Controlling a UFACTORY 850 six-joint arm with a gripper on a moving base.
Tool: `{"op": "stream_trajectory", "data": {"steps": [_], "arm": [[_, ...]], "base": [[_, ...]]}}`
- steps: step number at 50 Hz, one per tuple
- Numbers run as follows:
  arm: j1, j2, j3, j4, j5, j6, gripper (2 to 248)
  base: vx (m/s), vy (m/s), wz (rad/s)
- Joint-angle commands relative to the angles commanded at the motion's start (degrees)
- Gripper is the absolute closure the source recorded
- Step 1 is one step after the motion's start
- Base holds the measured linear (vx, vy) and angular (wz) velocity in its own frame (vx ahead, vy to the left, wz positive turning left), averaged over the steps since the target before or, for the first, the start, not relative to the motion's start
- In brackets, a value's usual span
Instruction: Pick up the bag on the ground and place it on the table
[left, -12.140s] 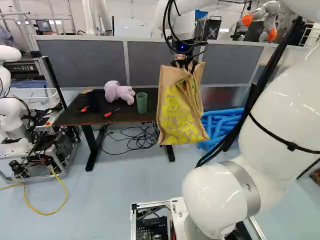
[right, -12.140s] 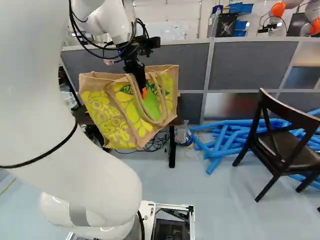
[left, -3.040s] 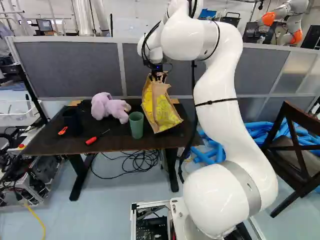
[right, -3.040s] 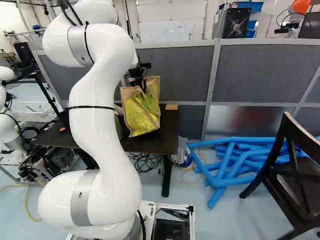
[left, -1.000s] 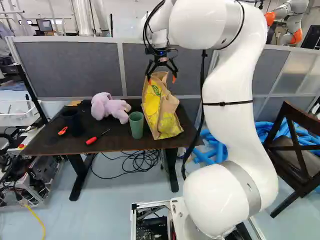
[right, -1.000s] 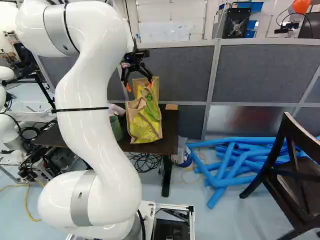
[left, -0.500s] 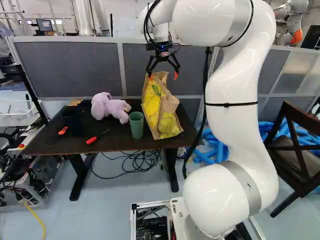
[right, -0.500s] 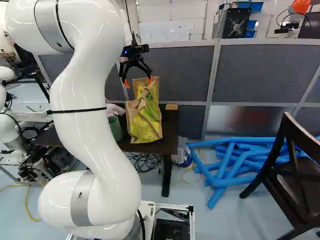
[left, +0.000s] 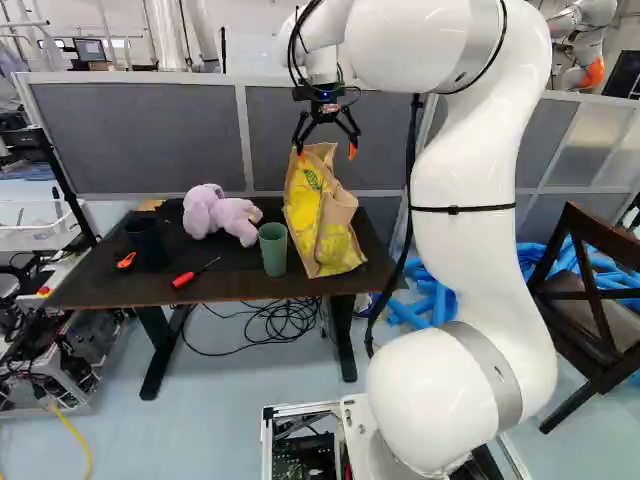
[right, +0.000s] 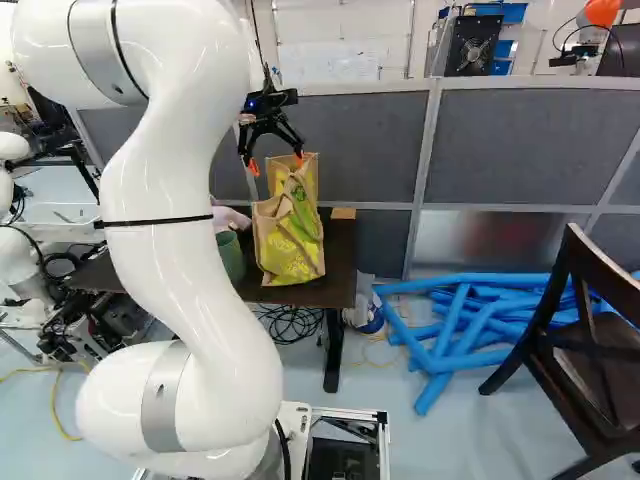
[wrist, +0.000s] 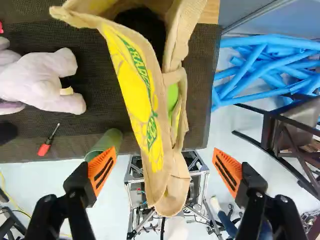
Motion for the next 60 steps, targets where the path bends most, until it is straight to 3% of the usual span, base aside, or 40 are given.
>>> {"op": "stream_trajectory", "data": {"steps": [60], "arm": [[0.0,0.0,0.0,0.0,0.0,0.0,3]], "base": [[-0.184,-0.001,0.004]]}}
